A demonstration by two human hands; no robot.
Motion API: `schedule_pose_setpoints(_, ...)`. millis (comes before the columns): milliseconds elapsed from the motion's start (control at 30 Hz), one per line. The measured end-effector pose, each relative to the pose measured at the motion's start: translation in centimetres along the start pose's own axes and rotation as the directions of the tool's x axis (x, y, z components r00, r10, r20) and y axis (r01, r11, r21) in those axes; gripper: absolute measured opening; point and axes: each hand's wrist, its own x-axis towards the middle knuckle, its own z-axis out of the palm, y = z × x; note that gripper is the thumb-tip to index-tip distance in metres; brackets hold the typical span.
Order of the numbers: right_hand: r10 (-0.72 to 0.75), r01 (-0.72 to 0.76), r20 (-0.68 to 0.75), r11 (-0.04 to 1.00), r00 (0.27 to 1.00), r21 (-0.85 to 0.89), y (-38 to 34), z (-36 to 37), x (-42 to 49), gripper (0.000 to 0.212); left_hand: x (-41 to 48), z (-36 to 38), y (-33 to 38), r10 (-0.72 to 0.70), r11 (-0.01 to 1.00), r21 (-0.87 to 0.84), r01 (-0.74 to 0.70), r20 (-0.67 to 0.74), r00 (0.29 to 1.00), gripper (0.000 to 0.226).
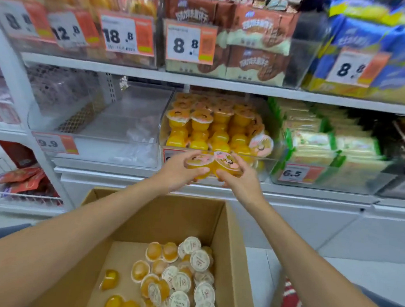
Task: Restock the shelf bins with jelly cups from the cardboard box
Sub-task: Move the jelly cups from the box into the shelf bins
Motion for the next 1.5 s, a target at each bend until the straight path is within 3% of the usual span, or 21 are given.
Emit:
schedule_pose_setpoints(100,-0.154,0.115,-0.074,0.917,0.985,-0.382,-2.4,-3.6,2.9,0.077,3.5,0.2,3.4,0.254,0.919,0.332,-0.211,-0.091,0.963,0.07)
schedule_pose_setpoints(200,-0.275,0.138,-0.086,0.7,0.958,-0.7,-3.3,-5.7,7.0,0.079,7.7,0.8,5.7,0.345,0.735,0.65,-0.194,-0.113,0.932,0.075)
schedule_pose_setpoints(333,-0.362,0.085,-0.101,0.464,0.927,-0.882,-2.8,-6.4,11.9,0.07,12.7,2.2,6.2,0.4,0.504,0.856,-0.116,-0.112,0.91,0.067)
schedule_pose_setpoints(467,-0.349,0.064,-0.02,0.226,0.937,-0.972,-1.2,-6.0,14.3,0.059,15.4,2.9,4.5,0.314,0.346,0.938,-0.027,-0.088,0.945,0.065)
schedule_pose_setpoints(567,-0.356,0.069,0.0,0.182,0.934,-0.981,-0.1,-5.6,15.0,0.058,16.0,3.2,3.7,0.34,0.257,0.966,-0.022,-0.069,0.938,0.065)
schedule_pose_setpoints(667,-0.414,0.109,0.003,0.234,0.91,-0.966,0.0,-5.5,15.3,0.051,16.2,3.2,3.2,0.418,0.269,0.963,-0.027,-0.091,0.904,0.061)
schedule_pose_setpoints(767,-0.414,0.111,0.013,0.213,0.91,-0.971,-0.4,-5.3,15.5,0.047,16.3,3.3,2.2,0.487,0.296,0.954,-0.038,-0.116,0.866,0.054)
schedule_pose_setpoints(867,-0.367,0.097,0.026,0.175,0.93,-0.98,-0.3,-5.1,15.5,0.049,16.1,3.2,1.9,0.479,0.304,0.952,-0.049,-0.108,0.871,0.055)
schedule_pose_setpoints(1033,-0.402,0.133,0.02,0.255,0.915,-0.958,-0.4,-5.0,14.0,0.054,15.2,2.4,2.8,0.445,0.305,0.95,-0.065,-0.082,0.892,0.057)
schedule_pose_setpoints(1200,-0.553,0.224,-0.038,0.4,0.832,-0.889,-0.4,-2.7,9.5,0.027,11.5,1.3,3.4,0.58,0.499,0.852,-0.156,-0.195,0.791,0.016)
schedule_pose_setpoints(1367,-0.567,0.423,0.117,0.446,0.815,-0.789,1.7,2.4,3.8,0.018,3.8,0.1,0.0,0.449,0.719,0.661,-0.215,-0.206,0.87,0.007)
schedule_pose_setpoints(1500,-0.314,0.418,0.283,0.565,0.906,-0.711,5.5,8.1,-0.4,0.025,-3.0,-1.7,-7.2,0.24,0.777,0.624,-0.087,-0.166,0.957,0.007)
